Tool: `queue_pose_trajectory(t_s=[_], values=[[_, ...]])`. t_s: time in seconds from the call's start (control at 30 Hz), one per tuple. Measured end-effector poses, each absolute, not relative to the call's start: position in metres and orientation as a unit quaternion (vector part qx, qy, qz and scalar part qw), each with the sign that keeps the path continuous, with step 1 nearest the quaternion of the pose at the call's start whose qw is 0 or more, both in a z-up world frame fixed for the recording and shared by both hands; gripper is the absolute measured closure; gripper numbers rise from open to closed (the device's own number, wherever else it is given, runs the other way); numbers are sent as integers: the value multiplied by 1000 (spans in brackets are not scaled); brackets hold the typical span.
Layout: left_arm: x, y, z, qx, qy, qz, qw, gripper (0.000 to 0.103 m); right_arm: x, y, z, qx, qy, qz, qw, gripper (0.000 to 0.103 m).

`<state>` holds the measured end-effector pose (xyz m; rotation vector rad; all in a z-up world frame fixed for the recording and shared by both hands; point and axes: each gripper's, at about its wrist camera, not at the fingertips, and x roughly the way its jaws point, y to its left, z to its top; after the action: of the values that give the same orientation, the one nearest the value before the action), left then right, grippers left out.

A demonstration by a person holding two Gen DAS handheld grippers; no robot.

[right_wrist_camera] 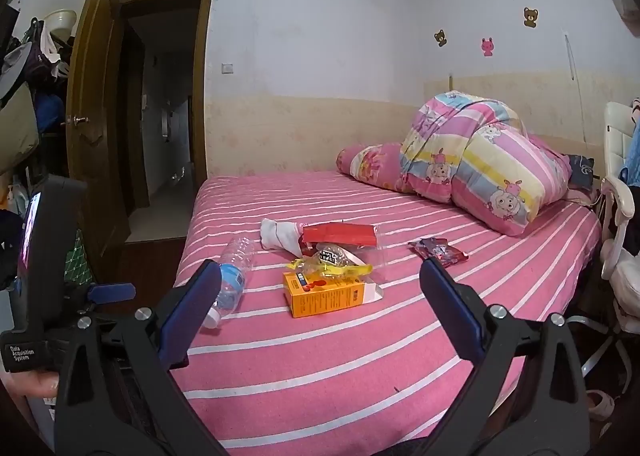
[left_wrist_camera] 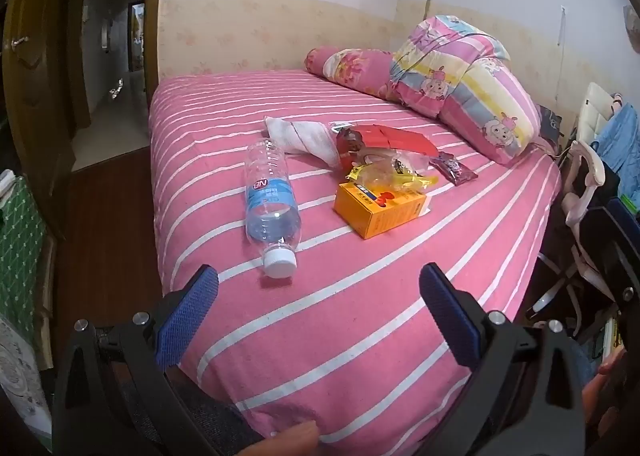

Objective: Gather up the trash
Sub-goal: 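Move the left tool toward the clear water bottle on the bed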

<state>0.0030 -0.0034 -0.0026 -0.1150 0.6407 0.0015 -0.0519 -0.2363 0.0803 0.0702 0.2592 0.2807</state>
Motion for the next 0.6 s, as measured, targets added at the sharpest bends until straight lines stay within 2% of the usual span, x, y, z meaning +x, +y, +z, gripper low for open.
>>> queue_pose_trajectory(t_s=[0.27,0.6], values=[[2,-1,2,-70,320,-4,945,5,-69,-237,84,24,90,147,985,5],[-14,0,19,-76,307,-3,949,5,-83,-235,92,39,79,150,985,5]])
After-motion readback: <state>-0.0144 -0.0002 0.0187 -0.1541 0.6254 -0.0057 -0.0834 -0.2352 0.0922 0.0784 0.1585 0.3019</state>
